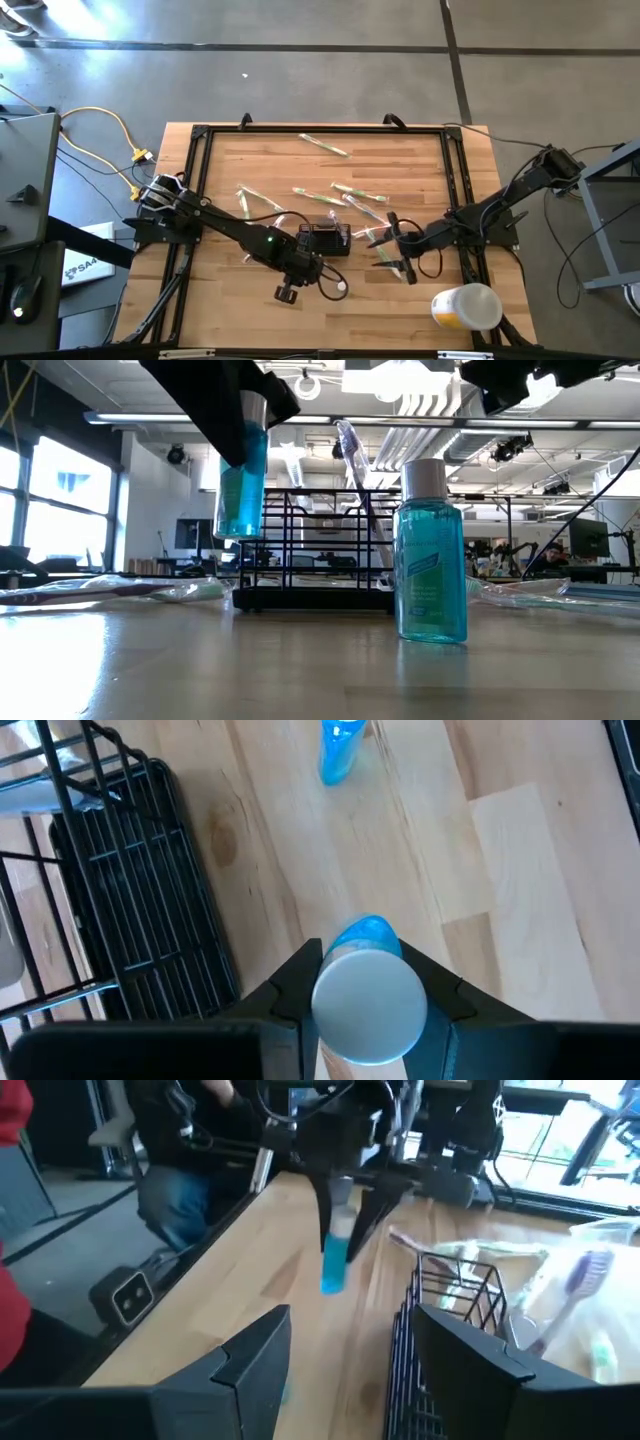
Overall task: Pick & Place toothbrushing station
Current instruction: Put the mouthwash into the wire organizer
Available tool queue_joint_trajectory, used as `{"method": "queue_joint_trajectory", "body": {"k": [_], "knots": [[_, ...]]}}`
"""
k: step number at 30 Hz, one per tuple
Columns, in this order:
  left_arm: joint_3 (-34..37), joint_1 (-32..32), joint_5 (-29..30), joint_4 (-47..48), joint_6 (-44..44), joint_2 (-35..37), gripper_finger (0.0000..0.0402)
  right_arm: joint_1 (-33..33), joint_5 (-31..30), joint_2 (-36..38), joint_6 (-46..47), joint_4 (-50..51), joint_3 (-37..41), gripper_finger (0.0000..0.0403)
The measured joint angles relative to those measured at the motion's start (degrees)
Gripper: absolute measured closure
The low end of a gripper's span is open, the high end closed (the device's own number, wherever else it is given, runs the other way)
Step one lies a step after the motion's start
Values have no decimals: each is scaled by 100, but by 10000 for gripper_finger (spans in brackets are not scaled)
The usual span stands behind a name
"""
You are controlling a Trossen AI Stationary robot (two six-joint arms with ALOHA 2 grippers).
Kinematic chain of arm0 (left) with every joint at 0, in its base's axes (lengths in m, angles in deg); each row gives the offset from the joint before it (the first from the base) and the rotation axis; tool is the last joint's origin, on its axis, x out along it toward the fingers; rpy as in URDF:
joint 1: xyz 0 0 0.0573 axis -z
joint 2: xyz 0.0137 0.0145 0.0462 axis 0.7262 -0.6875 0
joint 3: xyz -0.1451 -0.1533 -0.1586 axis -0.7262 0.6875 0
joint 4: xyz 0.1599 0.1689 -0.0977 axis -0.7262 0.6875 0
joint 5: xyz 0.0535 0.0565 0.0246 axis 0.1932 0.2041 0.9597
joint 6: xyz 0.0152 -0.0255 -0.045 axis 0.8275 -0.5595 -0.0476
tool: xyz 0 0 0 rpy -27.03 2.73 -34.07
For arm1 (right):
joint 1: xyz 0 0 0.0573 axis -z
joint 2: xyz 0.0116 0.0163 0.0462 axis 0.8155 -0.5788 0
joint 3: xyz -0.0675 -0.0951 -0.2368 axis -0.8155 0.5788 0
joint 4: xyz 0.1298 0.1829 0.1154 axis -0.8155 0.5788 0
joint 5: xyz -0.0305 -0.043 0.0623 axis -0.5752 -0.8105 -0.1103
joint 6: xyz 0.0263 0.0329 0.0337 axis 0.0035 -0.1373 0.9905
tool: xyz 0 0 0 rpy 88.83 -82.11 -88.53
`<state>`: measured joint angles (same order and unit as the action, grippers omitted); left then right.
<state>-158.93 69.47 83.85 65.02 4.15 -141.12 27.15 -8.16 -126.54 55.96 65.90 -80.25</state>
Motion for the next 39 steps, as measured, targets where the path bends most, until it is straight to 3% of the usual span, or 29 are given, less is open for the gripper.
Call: {"method": "queue_joint_trajectory", "body": {"k": [5,12,24,31,39], "knots": [[0,0,-5,25,-107,0,316,-27,185,0,84,254,0,199],[-12,-2,-64,114,-119,0,316,-193,-555,-2,355,429,0,199],[-1557,-10,252,1369,-21,0,316,-409,-886,-1,573,633,0,199],[-1867,-558,607,1483,279,0,316,-409,-909,0,766,863,0,199],[-1867,-1263,448,1394,307,0,316,-409,-957,-1,809,867,0,199]]}}
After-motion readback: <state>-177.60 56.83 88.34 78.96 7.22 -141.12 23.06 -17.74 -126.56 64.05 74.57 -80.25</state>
